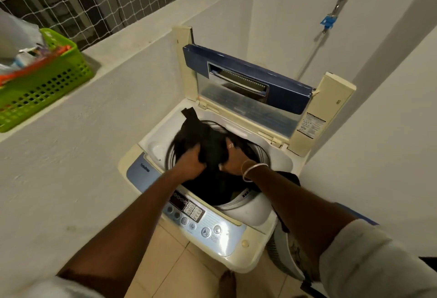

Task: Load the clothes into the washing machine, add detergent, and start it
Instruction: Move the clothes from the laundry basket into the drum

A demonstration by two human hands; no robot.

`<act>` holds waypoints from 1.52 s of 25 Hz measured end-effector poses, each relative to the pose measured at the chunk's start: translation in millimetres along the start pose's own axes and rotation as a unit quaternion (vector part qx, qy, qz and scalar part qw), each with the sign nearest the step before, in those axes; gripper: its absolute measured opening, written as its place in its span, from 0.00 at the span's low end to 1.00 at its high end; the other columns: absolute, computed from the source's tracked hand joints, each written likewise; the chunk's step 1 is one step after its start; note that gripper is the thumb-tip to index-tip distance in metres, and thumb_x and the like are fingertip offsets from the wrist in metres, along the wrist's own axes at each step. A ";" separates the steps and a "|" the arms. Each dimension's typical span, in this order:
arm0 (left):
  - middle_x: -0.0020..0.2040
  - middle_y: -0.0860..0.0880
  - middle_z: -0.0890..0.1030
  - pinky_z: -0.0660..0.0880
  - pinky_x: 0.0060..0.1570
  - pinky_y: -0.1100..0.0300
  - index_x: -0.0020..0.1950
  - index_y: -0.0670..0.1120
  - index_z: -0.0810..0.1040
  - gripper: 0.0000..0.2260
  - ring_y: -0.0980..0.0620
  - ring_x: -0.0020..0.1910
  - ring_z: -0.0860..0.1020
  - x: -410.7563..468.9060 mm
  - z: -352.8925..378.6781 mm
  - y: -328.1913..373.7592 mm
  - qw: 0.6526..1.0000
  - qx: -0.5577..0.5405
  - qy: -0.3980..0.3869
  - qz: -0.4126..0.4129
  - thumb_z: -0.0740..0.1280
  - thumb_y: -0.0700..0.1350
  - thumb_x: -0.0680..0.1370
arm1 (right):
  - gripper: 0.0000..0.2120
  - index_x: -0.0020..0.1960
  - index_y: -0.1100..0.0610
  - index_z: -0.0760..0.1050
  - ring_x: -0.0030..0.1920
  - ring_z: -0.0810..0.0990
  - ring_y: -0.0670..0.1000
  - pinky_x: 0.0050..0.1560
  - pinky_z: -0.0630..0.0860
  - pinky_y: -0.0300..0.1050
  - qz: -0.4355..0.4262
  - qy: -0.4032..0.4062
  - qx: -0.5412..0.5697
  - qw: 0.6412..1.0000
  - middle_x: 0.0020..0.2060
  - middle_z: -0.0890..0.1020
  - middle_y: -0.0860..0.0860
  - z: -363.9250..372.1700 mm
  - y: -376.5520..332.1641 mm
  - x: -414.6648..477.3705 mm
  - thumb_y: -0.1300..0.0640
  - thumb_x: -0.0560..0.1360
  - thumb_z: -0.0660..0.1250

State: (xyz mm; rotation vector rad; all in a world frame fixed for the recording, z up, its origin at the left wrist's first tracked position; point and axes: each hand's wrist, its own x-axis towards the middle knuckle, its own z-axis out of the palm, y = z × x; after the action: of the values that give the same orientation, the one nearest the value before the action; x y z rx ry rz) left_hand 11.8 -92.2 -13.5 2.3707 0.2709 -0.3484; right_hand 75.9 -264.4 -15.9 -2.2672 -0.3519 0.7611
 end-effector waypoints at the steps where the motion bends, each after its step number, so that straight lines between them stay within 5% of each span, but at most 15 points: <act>1: 0.68 0.39 0.75 0.68 0.66 0.56 0.74 0.42 0.68 0.27 0.40 0.67 0.74 -3.5 13.0 -9.1 0.995 0.063 -0.072 -0.011 0.68 0.43 0.76 | 0.42 0.79 0.59 0.55 0.68 0.72 0.60 0.69 0.70 0.50 0.039 -0.072 -0.126 0.989 0.71 0.70 0.61 5.2 24.5 1.0 0.53 0.72 0.73; 2: 0.66 0.39 0.77 0.71 0.64 0.55 0.73 0.43 0.69 0.26 0.41 0.65 0.76 -7.2 24.8 -12.8 0.989 0.096 -0.109 -0.019 0.68 0.41 0.75 | 0.40 0.78 0.56 0.57 0.68 0.73 0.61 0.67 0.72 0.53 0.045 -0.094 -0.224 0.969 0.69 0.73 0.59 4.5 38.4 -6.0 0.50 0.73 0.72; 5: 0.64 0.42 0.79 0.74 0.62 0.55 0.72 0.44 0.72 0.25 0.43 0.63 0.78 -10.6 53.6 -2.5 0.988 0.109 -0.111 0.010 0.69 0.40 0.75 | 0.23 0.69 0.52 0.71 0.65 0.74 0.61 0.63 0.71 0.57 -0.032 0.039 -0.415 0.908 0.61 0.78 0.55 -7.1 55.8 -31.6 0.48 0.76 0.67; 9: 0.64 0.43 0.79 0.72 0.60 0.59 0.71 0.43 0.72 0.22 0.44 0.63 0.78 -3.9 79.2 21.8 0.985 0.102 -0.134 0.047 0.69 0.42 0.77 | 0.12 0.59 0.51 0.79 0.58 0.79 0.58 0.57 0.74 0.53 0.063 0.028 -0.492 0.868 0.55 0.82 0.51 -18.9 58.7 -52.3 0.52 0.79 0.62; 15: 0.62 0.43 0.81 0.72 0.58 0.60 0.68 0.44 0.74 0.21 0.45 0.61 0.79 -5.1 105.4 29.9 0.987 0.055 -0.145 0.031 0.70 0.43 0.76 | 0.12 0.59 0.59 0.78 0.57 0.81 0.59 0.53 0.78 0.52 0.035 0.002 -0.431 0.902 0.55 0.82 0.56 -14.1 70.2 -52.2 0.58 0.80 0.61; 19: 0.62 0.50 0.79 0.72 0.63 0.58 0.73 0.51 0.67 0.34 0.50 0.61 0.78 -8.4 100.6 26.5 0.988 -0.081 -0.134 0.002 0.75 0.48 0.70 | 0.11 0.58 0.62 0.75 0.58 0.79 0.60 0.60 0.75 0.52 -0.008 0.024 -0.233 0.972 0.57 0.79 0.60 -9.4 43.4 -33.2 0.61 0.78 0.60; 23: 0.54 0.53 0.81 0.77 0.50 0.58 0.68 0.55 0.71 0.24 0.54 0.51 0.81 1.3 56.7 28.8 0.979 -0.197 0.048 -0.019 0.71 0.43 0.74 | 0.10 0.44 0.59 0.74 0.49 0.79 0.58 0.53 0.75 0.50 -0.087 0.102 0.037 0.990 0.44 0.79 0.57 -14.6 -15.9 3.9 0.72 0.69 0.62; 25: 0.55 0.54 0.81 0.76 0.53 0.59 0.66 0.56 0.73 0.22 0.56 0.52 0.80 12.0 33.9 23.2 0.975 -0.198 0.100 -0.027 0.71 0.44 0.73 | 0.10 0.45 0.59 0.76 0.48 0.80 0.58 0.54 0.77 0.52 -0.084 0.129 0.119 0.981 0.43 0.80 0.55 -15.0 -28.3 21.7 0.71 0.70 0.62; 28: 0.56 0.52 0.81 0.77 0.58 0.51 0.70 0.53 0.70 0.27 0.50 0.54 0.80 16.1 18.0 7.7 0.987 -0.132 0.041 -0.079 0.69 0.39 0.72 | 0.15 0.59 0.61 0.77 0.60 0.79 0.59 0.62 0.72 0.48 -0.026 0.117 0.032 0.992 0.56 0.81 0.58 -13.2 -20.0 37.8 0.66 0.73 0.65; 31: 0.61 0.45 0.79 0.79 0.55 0.51 0.74 0.49 0.66 0.29 0.48 0.53 0.79 11.1 23.1 -8.2 0.985 -0.102 0.011 -0.142 0.69 0.39 0.74 | 0.28 0.73 0.61 0.67 0.69 0.73 0.60 0.69 0.69 0.49 0.046 0.048 -0.016 0.998 0.68 0.75 0.60 -4.5 7.0 35.5 0.58 0.75 0.70; 35: 0.67 0.45 0.77 0.76 0.60 0.54 0.76 0.48 0.65 0.29 0.46 0.62 0.78 16.3 44.3 -4.2 0.984 -0.110 0.030 -0.138 0.71 0.48 0.77 | 0.31 0.74 0.60 0.67 0.68 0.74 0.59 0.69 0.70 0.48 0.040 0.048 -0.005 0.998 0.68 0.75 0.59 9.1 36.2 27.6 0.55 0.74 0.72; 38: 0.63 0.46 0.80 0.72 0.56 0.61 0.70 0.46 0.72 0.21 0.48 0.60 0.79 22.5 58.0 20.4 0.988 -0.111 0.080 -0.078 0.69 0.47 0.78 | 0.27 0.71 0.59 0.69 0.66 0.76 0.56 0.67 0.71 0.46 0.011 0.089 0.034 0.995 0.65 0.78 0.57 3.4 44.2 12.7 0.55 0.75 0.72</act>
State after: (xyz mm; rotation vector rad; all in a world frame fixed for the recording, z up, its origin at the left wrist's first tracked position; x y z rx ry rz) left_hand 28.8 -144.5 -49.1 2.1653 0.5435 -0.1900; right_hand 85.2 -288.4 -54.1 -2.2580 -0.2146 0.5666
